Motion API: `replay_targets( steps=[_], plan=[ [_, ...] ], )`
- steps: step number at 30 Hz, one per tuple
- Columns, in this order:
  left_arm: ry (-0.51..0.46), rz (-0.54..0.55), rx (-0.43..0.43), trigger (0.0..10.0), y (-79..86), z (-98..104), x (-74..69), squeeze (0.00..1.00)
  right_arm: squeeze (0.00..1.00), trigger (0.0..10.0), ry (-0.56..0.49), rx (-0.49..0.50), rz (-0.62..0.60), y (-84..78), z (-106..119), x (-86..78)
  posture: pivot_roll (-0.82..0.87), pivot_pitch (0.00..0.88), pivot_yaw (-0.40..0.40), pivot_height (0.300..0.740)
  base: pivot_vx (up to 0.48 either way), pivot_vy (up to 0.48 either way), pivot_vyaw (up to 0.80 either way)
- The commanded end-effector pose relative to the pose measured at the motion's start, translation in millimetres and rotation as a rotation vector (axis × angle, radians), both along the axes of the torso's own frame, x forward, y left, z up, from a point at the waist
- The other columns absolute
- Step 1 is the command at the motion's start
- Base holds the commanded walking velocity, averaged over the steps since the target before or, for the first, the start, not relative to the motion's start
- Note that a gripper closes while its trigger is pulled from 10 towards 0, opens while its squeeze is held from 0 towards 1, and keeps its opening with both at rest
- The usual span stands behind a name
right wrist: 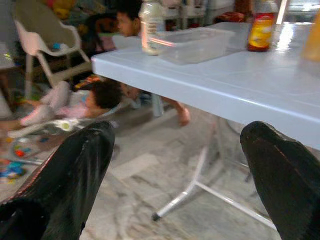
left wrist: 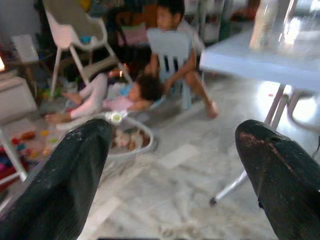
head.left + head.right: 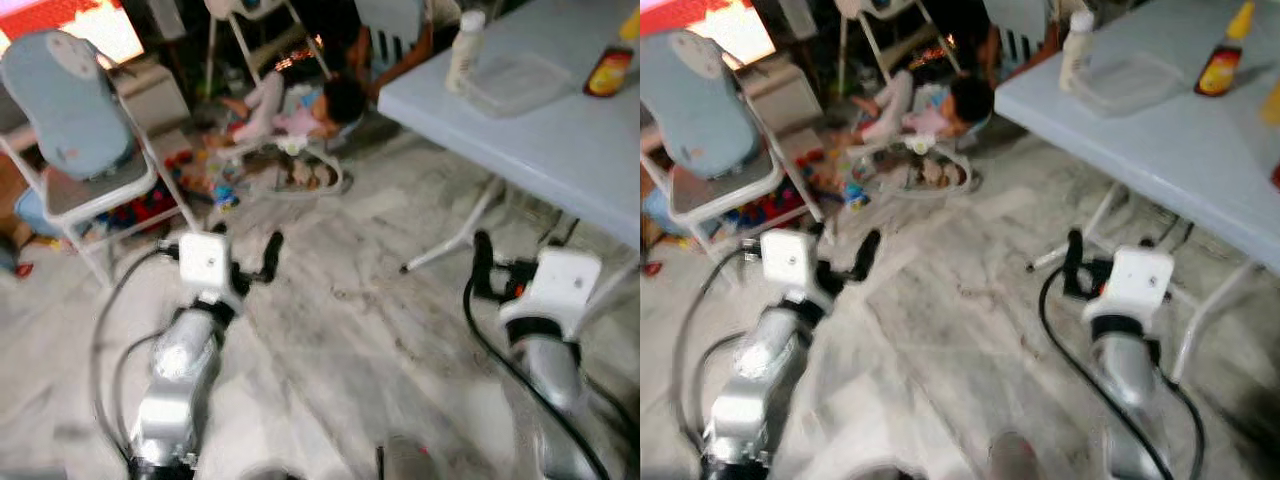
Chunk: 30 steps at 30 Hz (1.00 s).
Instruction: Restocking fridge
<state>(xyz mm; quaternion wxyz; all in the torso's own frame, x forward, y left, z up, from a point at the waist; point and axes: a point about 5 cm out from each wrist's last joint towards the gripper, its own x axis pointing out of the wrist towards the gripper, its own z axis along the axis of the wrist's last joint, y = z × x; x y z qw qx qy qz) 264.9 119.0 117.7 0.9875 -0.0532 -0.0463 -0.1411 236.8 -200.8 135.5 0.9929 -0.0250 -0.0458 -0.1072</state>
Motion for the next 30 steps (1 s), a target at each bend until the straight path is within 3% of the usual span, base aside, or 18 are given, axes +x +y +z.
replay_targets(
  steps=[1,9,15,18,20,30],
  plan=[
    [-0.048,0.081,0.012,10.0,16.6,-2.9,-2.4,0.00,0.00,10.0,-0.025,0.029,0.046,9.7,-0.1,-0.1,-0.13,0.074,0.113,0.740,0.000,0.000,0.00],
    [-0.040,0.065,-0.062,10.0,15.7,-11.1,-4.2,0.00,0.00,10.0,-0.031,0.033,0.078,15.9,-4.7,-0.6,-0.13,0.067,0.111,0.740,0.000,0.000,0.00],
    [-0.021,0.083,-0.035,10.0,16.1,-15.9,-2.1,0.00,0.00,10.0,0.008,0.029,0.054,19.5,-14.7,-3.0,-0.12,0.064,0.106,0.740,0.000,0.000,0.00],
    [0.047,0.131,0.039,10.0,19.4,-25.4,0.7,0.00,0.00,10.0,0.006,-0.001,0.031,18.3,-13.8,-2.4,-0.12,0.064,0.113,0.740,0.000,0.000,0.00],
    [0.102,0.107,0.055,10.0,17.8,-32.2,1.9,0.00,0.00,10.0,0.014,-0.029,-0.009,12.6,-12.6,0.0,-0.12,0.059,0.115,0.740,0.000,0.000,0.00],
    [0.065,0.053,0.030,10.0,13.0,-25.0,2.1,0.00,0.00,10.0,0.003,-0.052,-0.042,9.3,-7.7,7.5,-0.13,0.052,0.125,0.740,0.000,0.000,0.00]
  ],
)
